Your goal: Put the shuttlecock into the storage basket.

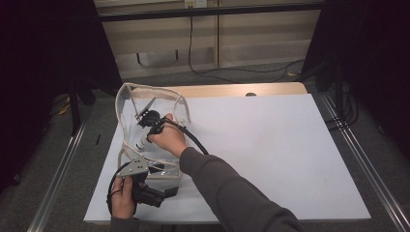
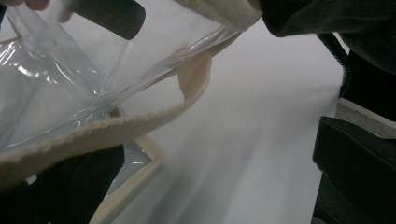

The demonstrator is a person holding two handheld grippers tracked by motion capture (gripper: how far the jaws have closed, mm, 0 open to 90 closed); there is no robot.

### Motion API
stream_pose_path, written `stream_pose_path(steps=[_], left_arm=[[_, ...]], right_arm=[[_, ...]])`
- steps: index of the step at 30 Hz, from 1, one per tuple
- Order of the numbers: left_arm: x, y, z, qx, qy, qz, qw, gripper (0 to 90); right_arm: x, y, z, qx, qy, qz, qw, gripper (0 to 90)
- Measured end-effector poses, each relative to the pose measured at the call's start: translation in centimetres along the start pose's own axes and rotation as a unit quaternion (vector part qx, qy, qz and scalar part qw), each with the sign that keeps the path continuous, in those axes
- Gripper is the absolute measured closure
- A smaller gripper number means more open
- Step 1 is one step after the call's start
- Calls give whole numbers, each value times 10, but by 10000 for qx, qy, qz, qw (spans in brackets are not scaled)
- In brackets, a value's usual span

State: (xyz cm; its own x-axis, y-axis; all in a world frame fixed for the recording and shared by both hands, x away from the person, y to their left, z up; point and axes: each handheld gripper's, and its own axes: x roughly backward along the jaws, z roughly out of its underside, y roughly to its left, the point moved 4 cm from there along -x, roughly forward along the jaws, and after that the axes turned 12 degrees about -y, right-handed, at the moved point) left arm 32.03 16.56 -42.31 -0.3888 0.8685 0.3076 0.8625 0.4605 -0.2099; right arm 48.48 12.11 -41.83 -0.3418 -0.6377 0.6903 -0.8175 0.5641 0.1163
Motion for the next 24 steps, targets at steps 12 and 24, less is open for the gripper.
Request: stream_pose_path(steps=[12, 24], left_arm=[[1, 0, -1, -2, -12, 1, 10000, 24], [1, 0, -1, -11, -30, -3, 10000, 25]], right_arm=[[-1, 3, 2, -153, 70, 36, 9999, 556], [3, -2, 2, -435, 188, 142, 9988, 358]])
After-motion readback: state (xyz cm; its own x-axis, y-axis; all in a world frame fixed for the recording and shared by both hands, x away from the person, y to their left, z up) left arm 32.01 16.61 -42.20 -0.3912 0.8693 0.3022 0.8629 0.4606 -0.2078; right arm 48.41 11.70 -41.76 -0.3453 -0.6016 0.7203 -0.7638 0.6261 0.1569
